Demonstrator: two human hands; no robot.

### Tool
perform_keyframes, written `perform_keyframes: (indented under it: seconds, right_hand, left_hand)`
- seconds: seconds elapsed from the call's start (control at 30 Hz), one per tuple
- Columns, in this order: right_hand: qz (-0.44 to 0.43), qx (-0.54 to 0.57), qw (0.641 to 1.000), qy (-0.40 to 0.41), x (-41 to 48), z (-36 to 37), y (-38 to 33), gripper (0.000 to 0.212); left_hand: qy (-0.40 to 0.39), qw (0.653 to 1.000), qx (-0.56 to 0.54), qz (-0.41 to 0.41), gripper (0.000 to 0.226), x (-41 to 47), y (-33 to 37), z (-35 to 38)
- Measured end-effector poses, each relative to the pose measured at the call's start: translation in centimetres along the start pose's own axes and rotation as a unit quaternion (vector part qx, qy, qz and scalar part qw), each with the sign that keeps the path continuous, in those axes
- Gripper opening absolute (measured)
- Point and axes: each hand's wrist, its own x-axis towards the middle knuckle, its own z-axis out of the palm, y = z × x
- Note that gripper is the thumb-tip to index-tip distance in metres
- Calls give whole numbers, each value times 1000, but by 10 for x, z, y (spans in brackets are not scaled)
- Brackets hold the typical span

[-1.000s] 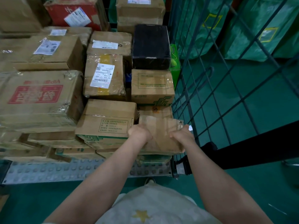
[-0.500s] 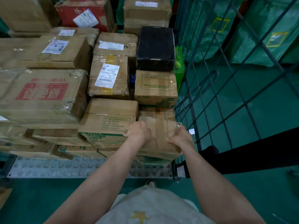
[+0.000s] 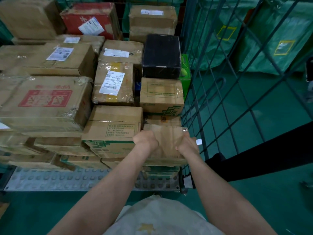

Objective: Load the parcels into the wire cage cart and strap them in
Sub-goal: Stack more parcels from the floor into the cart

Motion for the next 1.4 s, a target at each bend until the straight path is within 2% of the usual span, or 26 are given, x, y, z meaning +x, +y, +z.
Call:
perform_keyframes:
  seconds: [0.07,0.27,0.43,0.53,0.6,0.67,0.73,0.83,0.97,1.03,1.13,1.23,1.4]
  right_hand:
    - [-4,3,1000,14,-1,2,1,66]
    - [-9,19,999,40,0,0,4,52]
    - [-20,-42,996,82,-9,-4,-12,47]
    - [-88,-10,992,86,-10,-6,-25,48]
    - [-137,33,987,75,-12,-7,-36,43]
    - [-153,92,982,59,-16,-6,-49,39]
    - [-169,105,979,55,-19,-4,-64,35]
    - [-184,123,974,57,-24,2,-86,29]
    - [-222,144,964,25,-36,12,-114,23]
    - [-238,149,960,8,-46,20,-131,22]
    - [-259,162,952,-4,-61,36,-153,14]
    - [-291,168,941,-48,-79,52,-176,11]
    - [-347,148,916,-140,-118,90,-219,18]
  left_hand:
    - [-14,1000,-19,11,27,-2,-2,-4]
    - [-39,995,-88,14,32,-1,-9,-6]
    - [-66,988,-136,14,30,-1,-10,-2]
    - [-35,973,-227,13,26,1,-14,-7]
    - [-20,953,-303,14,25,-1,-19,-13]
    - [-7,934,-356,0,28,-3,-25,-19]
    - [14,917,-398,-24,29,0,-32,-22]
    - [39,868,-491,-62,19,3,-44,-22]
    - [83,806,-578,-98,18,-3,-68,-31]
    - [100,776,-610,-124,20,-8,-85,-37]
    - [127,756,-625,-151,22,-15,-107,-40]
    - [144,718,-657,-179,21,-25,-136,-39]
    - [178,621,-724,-241,14,-52,-196,-30]
